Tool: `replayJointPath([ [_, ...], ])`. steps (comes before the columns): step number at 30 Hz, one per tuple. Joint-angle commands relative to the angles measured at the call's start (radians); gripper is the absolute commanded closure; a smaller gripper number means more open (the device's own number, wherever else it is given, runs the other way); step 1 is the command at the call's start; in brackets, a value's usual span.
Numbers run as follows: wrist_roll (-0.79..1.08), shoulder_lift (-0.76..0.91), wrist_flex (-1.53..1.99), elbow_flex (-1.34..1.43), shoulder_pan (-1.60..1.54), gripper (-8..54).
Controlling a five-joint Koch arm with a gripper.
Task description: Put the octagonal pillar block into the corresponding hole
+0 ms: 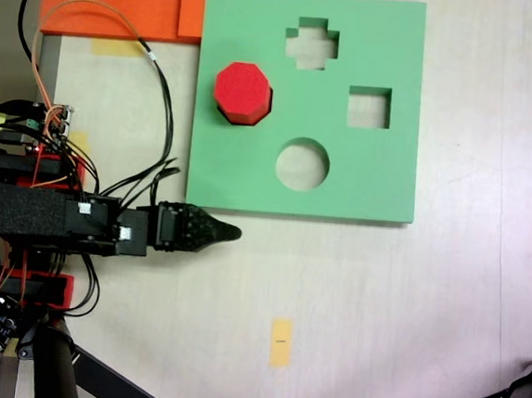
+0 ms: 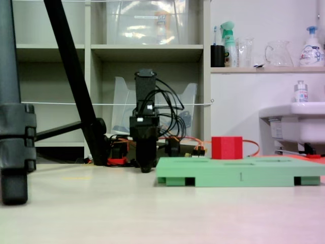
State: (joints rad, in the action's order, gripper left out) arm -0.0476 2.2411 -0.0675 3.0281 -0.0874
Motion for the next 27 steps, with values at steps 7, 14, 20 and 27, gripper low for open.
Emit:
replayJointPath([
  [7, -0.052, 0.072, -0.015, 0.106, -0.002, 5.0],
  [14, -0.089, 0.061, 0.02, 0.104, -0.003, 12.1],
  [20, -0.089, 0.061, 0.02, 0.104, -0.003, 11.7],
  [27, -0.089, 0.061, 0.02, 0.104, -0.003, 11.7],
])
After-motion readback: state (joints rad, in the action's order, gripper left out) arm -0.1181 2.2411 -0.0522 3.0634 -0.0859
